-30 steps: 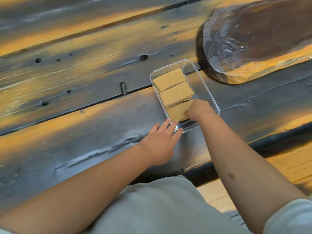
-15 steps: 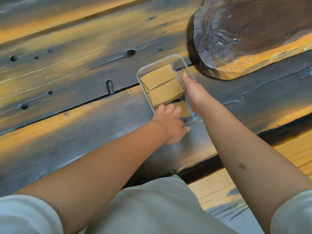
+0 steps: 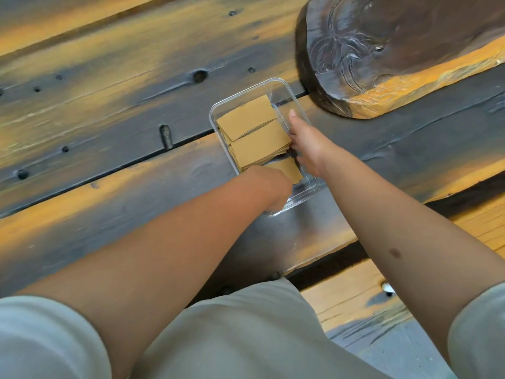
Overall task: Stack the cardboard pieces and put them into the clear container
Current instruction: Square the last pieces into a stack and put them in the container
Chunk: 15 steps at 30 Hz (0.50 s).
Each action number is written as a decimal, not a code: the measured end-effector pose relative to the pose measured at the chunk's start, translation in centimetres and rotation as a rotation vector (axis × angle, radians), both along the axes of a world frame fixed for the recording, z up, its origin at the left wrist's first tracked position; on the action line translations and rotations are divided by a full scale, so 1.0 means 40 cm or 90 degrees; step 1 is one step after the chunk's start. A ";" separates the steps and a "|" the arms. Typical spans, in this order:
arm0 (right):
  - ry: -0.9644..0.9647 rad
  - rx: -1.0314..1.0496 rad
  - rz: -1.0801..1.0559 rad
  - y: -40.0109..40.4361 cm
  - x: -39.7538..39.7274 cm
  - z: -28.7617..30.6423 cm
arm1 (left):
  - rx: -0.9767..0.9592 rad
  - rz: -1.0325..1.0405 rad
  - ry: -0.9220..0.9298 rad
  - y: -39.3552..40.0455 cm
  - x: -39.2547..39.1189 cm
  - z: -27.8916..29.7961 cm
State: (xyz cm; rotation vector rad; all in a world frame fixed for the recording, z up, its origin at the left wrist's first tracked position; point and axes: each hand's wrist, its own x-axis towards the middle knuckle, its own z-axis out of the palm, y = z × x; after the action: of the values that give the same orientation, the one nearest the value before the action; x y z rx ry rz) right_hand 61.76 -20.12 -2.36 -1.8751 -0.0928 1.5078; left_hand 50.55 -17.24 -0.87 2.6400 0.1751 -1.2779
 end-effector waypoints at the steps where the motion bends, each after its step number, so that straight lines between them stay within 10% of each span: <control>1: -0.004 -0.008 0.005 0.001 -0.001 0.001 | 0.018 -0.024 0.014 0.005 0.000 0.001; 15: -0.090 -0.019 0.104 0.000 0.000 -0.009 | 0.132 -0.093 0.013 0.008 -0.012 0.000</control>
State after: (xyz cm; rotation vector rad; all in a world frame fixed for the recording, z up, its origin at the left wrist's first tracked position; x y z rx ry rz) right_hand 61.78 -20.11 -2.73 -2.0393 -0.2970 1.4885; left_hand 50.06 -16.90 -0.88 2.8623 0.1272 -1.4013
